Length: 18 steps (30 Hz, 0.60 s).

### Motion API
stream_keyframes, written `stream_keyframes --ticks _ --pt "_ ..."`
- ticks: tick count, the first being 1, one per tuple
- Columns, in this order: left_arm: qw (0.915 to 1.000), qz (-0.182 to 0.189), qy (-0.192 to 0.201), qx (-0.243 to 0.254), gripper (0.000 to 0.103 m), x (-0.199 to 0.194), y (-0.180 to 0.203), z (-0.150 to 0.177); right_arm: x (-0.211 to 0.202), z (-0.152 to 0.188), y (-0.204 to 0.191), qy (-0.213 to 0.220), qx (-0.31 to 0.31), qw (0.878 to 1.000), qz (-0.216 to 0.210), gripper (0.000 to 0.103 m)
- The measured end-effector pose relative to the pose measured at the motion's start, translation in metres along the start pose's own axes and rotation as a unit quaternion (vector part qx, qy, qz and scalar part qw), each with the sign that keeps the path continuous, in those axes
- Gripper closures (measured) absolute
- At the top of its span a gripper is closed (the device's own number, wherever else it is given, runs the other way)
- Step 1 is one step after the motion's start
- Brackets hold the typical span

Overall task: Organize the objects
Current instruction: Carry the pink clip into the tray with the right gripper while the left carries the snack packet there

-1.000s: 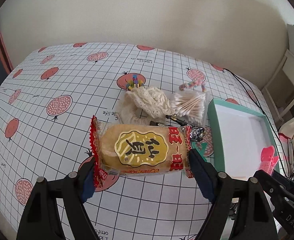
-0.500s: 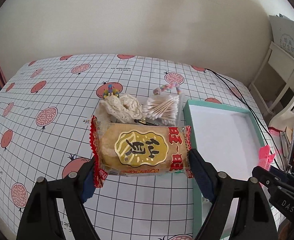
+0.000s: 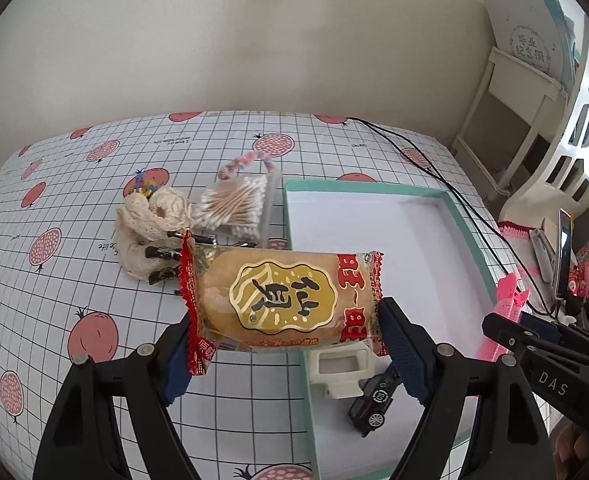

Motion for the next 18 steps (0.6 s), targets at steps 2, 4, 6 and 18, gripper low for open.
stream_keyframes --ticks 2,4,6,18 --pt "0.9999 0.008 -0.003 0.009 0.019 0.001 0.009 0.002 0.001 0.001 0.004 -0.003 0.0 1.0 0.007 0.061" --pt "0.9997 0.017 -0.006 0.015 0.019 0.003 0.018 0.004 0.002 0.002 0.008 -0.006 -0.002 1.0 0.013 0.061" --pt "0.9995 0.024 -0.01 0.018 0.019 0.003 0.025 0.007 0.003 0.004 0.012 -0.01 -0.002 1.0 0.02 0.061" --pt "0.996 0.068 -0.045 0.037 0.019 0.014 0.061 0.018 0.006 0.01 0.033 -0.027 0.016 0.999 0.042 0.061"
Point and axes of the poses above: each gripper's, at about its wrist camera, not at the fingertips, and x roughly the way its jaws point, y to its right, z to its underside, the point moved 4 cm from there along x, roughly the way its jaws point, and after that the axes turned 3 degrees about y, right-handed, at the moved point
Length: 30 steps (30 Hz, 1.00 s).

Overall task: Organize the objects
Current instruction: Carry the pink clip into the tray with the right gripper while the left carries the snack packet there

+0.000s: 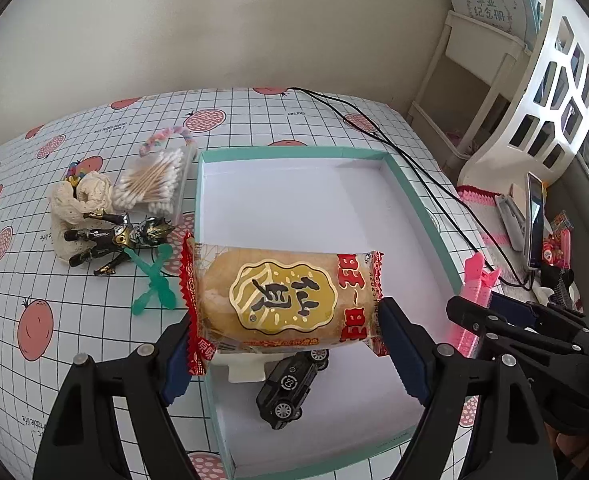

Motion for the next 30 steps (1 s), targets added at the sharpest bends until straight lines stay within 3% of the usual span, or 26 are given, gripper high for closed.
stream_keyframes --ticks 7,12,30 --pt "0.9993 0.013 -0.016 0.031 0.019 0.004 0.013 0.005 0.009 0.006 -0.001 -0.025 0.006 1.0 0.008 0.061" --pt "0.9991 0.019 -0.028 0.026 0.019 0.007 0.014 0.007 0.013 0.009 0.002 -0.038 0.02 0.999 0.006 0.061" --pt "0.9973 0.002 -0.066 0.03 0.019 0.017 0.006 0.014 0.022 0.017 -0.005 -0.068 0.04 0.997 0.012 0.061"
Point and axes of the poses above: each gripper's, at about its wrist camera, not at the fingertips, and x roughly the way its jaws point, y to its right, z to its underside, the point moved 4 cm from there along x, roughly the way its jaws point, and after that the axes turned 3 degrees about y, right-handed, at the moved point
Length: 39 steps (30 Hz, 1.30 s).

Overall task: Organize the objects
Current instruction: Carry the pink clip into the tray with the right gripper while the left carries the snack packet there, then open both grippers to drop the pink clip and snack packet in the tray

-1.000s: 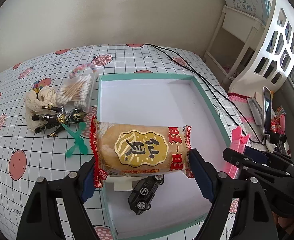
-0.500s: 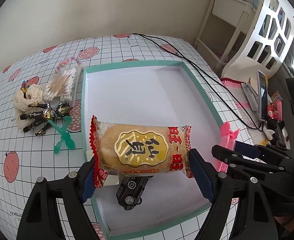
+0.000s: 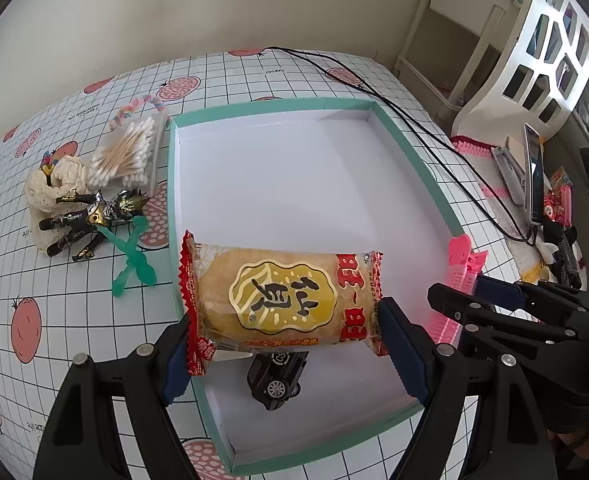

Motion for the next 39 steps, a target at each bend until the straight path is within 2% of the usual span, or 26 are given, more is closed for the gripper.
stream_keyframes --ticks 7,18,30,39 --pt "0.9999 -0.009 -0.005 0.007 0.019 0.0 0.0 0.001 0.001 0.001 0.0 -0.003 0.018 1.0 0.002 0.061" --pt "1.0 -0.003 0.002 0.006 0.019 -0.003 0.001 0.0 -0.001 0.001 0.002 0.0 0.039 0.999 -0.004 0.06" --pt "0.9994 -0.006 0.033 -0.005 0.019 -0.014 -0.004 -0.007 -0.014 -0.006 -0.002 0.032 0.055 0.998 -0.004 0.059" --pt "0.9982 -0.016 0.054 -0.02 0.018 -0.018 -0.009 -0.01 -0.014 -0.009 -0.006 0.039 0.066 0.997 0.001 0.059"
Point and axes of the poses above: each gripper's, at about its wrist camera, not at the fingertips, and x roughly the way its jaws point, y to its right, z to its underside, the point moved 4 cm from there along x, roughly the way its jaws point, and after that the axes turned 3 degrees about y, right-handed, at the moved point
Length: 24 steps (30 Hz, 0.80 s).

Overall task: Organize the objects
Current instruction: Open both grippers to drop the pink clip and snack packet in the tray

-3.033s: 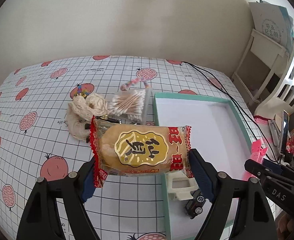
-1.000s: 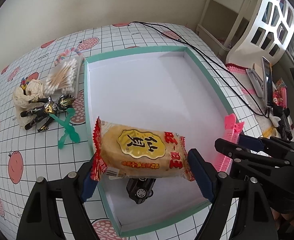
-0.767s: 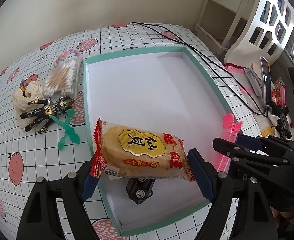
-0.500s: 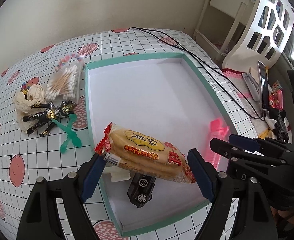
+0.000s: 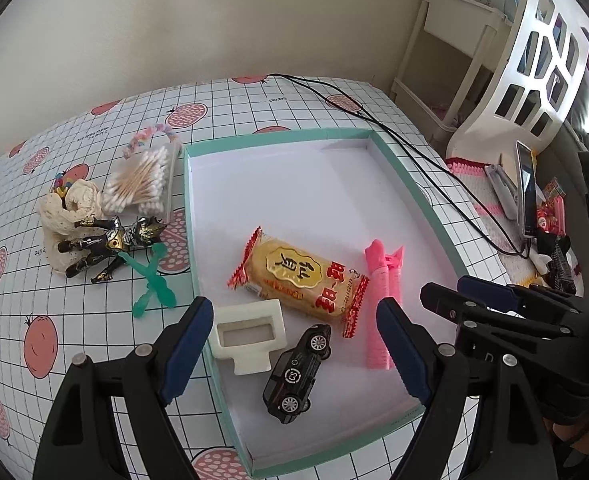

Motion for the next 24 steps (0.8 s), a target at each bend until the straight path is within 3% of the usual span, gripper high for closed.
stream_keyframes --ticks 7,11,19,24 --pt "0.9987 -0.022 0.02 -0.042 0.018 -0.004 -0.017 -0.003 0.001 0.002 -0.003 -0.002 0.003 1.0 0.003 0.059" --pt "0.9964 -0.043 0.028 -0.068 0.009 -0.005 -0.029 -0.004 0.001 0.002 -0.004 0.0 0.004 1.0 0.008 0.045" --pt "0.9909 -0.083 0.027 -0.102 0.009 -0.004 -0.05 -0.002 0.002 0.002 -0.008 0.003 0.005 1.0 0.012 0.031" --pt "0.9869 -0.085 0.016 -0.136 0.008 0.0 -0.061 0.004 0.002 0.001 -0.009 0.006 0.002 1.0 0.018 0.023"
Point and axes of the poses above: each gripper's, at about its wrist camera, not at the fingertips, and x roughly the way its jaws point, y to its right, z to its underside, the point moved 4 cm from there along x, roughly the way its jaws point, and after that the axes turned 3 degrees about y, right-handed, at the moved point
